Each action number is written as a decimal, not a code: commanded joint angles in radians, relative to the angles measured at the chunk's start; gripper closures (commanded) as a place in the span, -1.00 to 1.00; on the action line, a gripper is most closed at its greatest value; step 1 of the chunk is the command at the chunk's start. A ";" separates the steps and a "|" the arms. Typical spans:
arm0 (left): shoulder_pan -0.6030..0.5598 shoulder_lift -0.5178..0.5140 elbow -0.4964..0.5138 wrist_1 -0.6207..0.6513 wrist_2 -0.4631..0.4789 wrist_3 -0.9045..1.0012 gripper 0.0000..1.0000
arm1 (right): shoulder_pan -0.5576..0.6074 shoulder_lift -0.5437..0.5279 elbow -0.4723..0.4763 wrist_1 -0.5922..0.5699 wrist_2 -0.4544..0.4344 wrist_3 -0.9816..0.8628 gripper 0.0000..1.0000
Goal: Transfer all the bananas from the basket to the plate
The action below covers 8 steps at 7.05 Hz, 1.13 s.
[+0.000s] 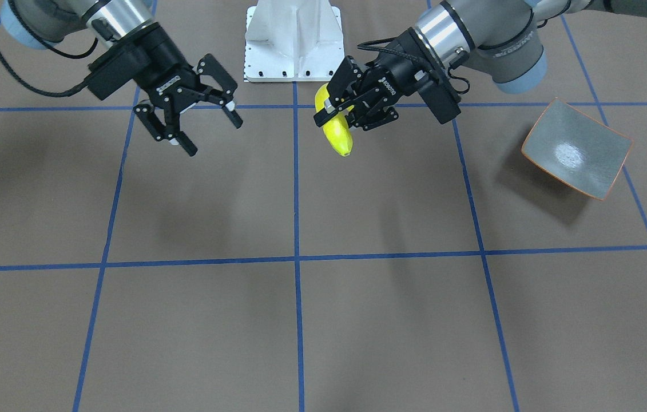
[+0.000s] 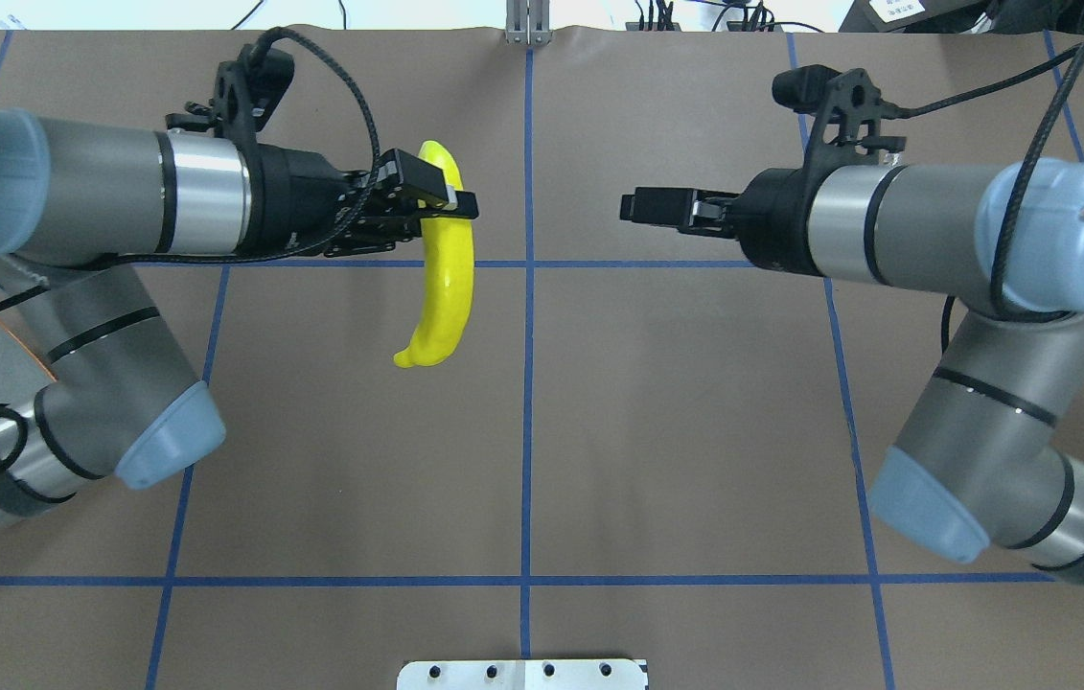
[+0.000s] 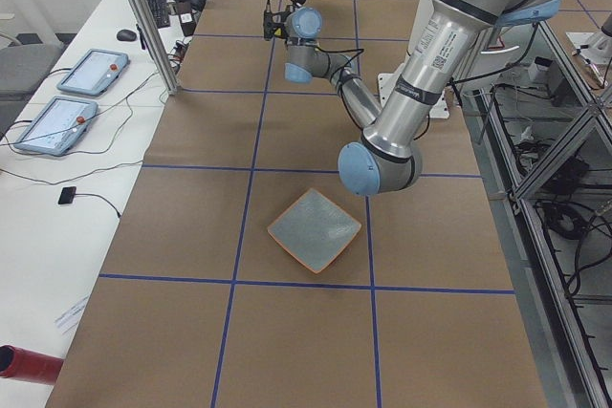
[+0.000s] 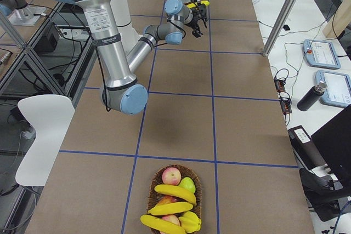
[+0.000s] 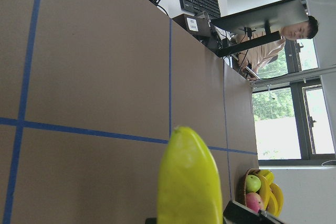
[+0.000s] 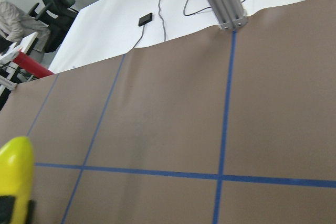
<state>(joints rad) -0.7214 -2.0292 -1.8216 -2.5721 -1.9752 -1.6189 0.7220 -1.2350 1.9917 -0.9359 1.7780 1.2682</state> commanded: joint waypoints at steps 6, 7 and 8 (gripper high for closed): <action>-0.200 0.682 -0.113 0.003 -0.126 0.783 1.00 | 0.603 -0.265 -0.331 -0.027 0.508 -0.633 -1.00; -0.220 0.690 -0.049 0.003 -0.123 0.907 1.00 | 0.641 -0.271 -0.394 -0.027 0.508 -0.759 -1.00; -0.222 0.681 0.025 0.003 -0.114 0.995 1.00 | 0.690 -0.274 -0.456 -0.029 0.509 -0.885 -1.00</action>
<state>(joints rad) -0.9300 -1.3527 -1.8764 -2.5697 -2.0958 -0.7490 1.3536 -1.5005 1.6110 -0.9625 2.2829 0.5411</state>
